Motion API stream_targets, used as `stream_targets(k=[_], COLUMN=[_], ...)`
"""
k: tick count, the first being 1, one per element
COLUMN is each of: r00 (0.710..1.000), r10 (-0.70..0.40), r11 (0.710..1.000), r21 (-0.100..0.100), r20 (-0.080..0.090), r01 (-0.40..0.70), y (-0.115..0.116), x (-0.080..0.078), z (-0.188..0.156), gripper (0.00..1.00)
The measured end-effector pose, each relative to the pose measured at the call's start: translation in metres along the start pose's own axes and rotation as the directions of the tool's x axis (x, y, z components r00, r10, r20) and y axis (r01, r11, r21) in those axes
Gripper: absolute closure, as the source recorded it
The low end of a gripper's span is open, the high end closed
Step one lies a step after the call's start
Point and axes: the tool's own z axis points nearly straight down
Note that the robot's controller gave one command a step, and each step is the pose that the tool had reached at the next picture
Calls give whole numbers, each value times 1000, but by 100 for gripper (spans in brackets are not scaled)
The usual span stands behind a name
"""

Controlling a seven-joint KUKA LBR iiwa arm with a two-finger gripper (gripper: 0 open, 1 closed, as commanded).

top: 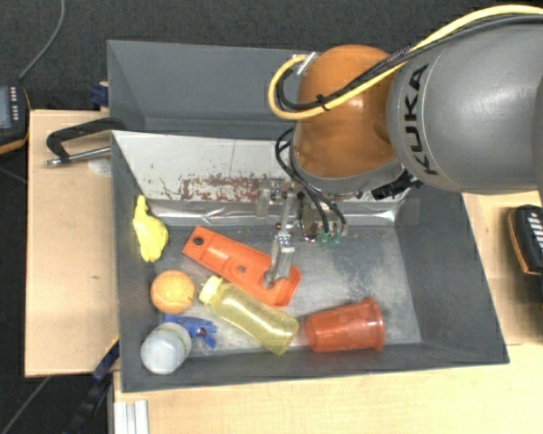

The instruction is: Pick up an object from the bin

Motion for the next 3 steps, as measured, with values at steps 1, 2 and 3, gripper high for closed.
stream_targets(k=[1, 2, 3], r00=[1000, 998, 961], r10=[2, -56, -276], r11=[1000, 998, 961], r21=[-1, -1, 2], r20=[9, 13, 14], r01=[-2, 56, 276], y=[-1, 0, 5], x=[-2, 0, -1], z=[-5, 6, 67], gripper=[0, 0, 0])
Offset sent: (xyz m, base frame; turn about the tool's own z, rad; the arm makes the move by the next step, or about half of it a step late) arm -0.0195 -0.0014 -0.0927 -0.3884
